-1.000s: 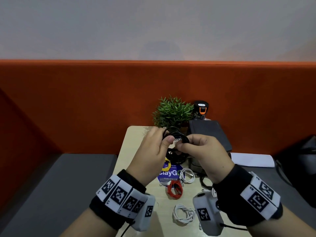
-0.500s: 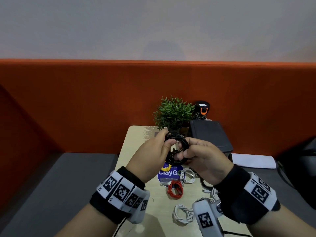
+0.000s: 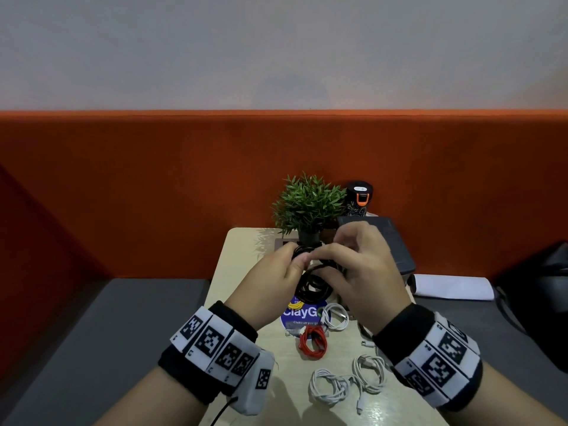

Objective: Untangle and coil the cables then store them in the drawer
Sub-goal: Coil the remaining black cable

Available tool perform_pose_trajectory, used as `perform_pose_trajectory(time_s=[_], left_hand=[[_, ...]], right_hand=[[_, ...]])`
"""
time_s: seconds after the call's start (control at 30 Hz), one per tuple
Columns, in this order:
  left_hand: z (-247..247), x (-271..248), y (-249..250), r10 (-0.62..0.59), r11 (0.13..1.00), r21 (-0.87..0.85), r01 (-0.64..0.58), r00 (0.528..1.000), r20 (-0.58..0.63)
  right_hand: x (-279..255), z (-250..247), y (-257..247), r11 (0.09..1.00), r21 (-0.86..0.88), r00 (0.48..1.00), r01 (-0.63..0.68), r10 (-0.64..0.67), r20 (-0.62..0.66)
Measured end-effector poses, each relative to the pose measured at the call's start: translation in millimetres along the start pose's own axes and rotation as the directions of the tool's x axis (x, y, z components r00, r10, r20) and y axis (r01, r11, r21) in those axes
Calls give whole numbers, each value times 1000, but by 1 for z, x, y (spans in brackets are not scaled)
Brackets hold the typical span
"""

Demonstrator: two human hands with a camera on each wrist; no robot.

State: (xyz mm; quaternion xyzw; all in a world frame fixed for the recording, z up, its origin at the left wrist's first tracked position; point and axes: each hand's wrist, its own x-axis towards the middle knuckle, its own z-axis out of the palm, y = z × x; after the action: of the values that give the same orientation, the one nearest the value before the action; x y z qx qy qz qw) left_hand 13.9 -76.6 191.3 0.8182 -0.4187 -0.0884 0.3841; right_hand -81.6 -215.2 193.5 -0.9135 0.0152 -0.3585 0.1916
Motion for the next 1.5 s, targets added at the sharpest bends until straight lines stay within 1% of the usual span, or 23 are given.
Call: perform_pose_trajectory(time_s=[0.07, 0.13, 0.23, 0.3, 0.37, 0.5, 0.57, 0.63, 0.7, 0.77, 0.83, 0.9, 0.93, 1.0, 1.07, 1.13, 1.2, 1.3, 1.33, 1.37, 1.43, 1.5], left_hand=[[1, 1, 0, 14, 1000, 6, -13, 1000, -28], [-1, 1, 1, 33, 999, 9, -33, 999, -42], [-5, 4, -3, 68, 997, 36, -67, 997, -36], [-4, 7, -9, 71, 994, 83, -68, 997, -41], [0, 11, -16, 70, 989, 133, -65, 997, -30], [5, 17, -29, 40, 988, 148, -35, 999, -29], [4, 17, -31, 19, 983, 182, -14, 999, -28], [-1, 16, -29, 29, 977, 213, -20, 999, -40], [-5, 15, -29, 73, 970, 234, -64, 997, -31], [-7, 14, -30, 106, 967, 232, -106, 994, 11], [-8, 11, -32, 168, 968, 185, -171, 985, 29], [-7, 8, -33, 235, 959, 144, -242, 970, 65], [-6, 8, -34, 239, 959, 130, -251, 966, 101], [-3, 8, -34, 209, 962, 140, -234, 962, 175], [-3, 8, -32, 205, 959, 157, -236, 960, 191], [-3, 7, -28, 193, 974, 92, -209, 969, 156], [-2, 5, -25, 171, 984, 24, -175, 979, 110], [-1, 2, -21, 218, 975, -56, -217, 976, 13], [-1, 2, -19, 235, 970, -66, -235, 972, -2], [-2, 2, -18, 246, 967, -62, -246, 969, -2], [-5, 3, -13, 256, 965, -52, -256, 967, -16], [-7, 6, -11, 246, 965, -75, -252, 965, -89]], right_hand=[[2, -1, 0, 999, -6, 998, 52, -53, -17], [2, -1, 0, 996, 57, 998, 69, -69, -5], [-1, -2, -1, 987, 144, 995, 72, -81, 63], [-3, -2, -1, 977, 197, 988, 82, -107, 116], [-4, -2, -6, 965, 243, 981, 97, -133, 139], [-2, -3, -13, 939, 323, 978, 121, -169, 126], [-1, -5, -10, 930, 358, 988, 78, -121, 97], [2, -10, -4, 908, 418, 998, -13, -11, 55], [4, -14, -2, 866, 491, 996, -91, 90, 26], [9, -19, -5, 799, 577, 982, -171, 186, 34], [16, -21, -6, 690, 679, 955, -250, 290, 57], [23, -22, -2, 607, 728, 915, -318, 398, 67], [27, -21, 0, 569, 743, 889, -353, 451, 77], [31, -17, 5, 502, 753, 835, -425, 539, 112], [32, -10, 11, 426, 754, 772, -500, 613, 166], [34, -2, 17, 331, 757, 707, -563, 667, 234], [35, 6, 22, 264, 735, 657, -624, 686, 311], [38, 15, 23, 185, 684, 596, -706, 677, 432], [37, 18, 21, 156, 672, 573, -724, 678, 460], [37, 22, 21, 137, 661, 553, -738, 683, 477], [34, 29, 19, 131, 625, 521, -769, 696, 494], [30, 35, 16, 135, 573, 496, -809, 680, 540]])
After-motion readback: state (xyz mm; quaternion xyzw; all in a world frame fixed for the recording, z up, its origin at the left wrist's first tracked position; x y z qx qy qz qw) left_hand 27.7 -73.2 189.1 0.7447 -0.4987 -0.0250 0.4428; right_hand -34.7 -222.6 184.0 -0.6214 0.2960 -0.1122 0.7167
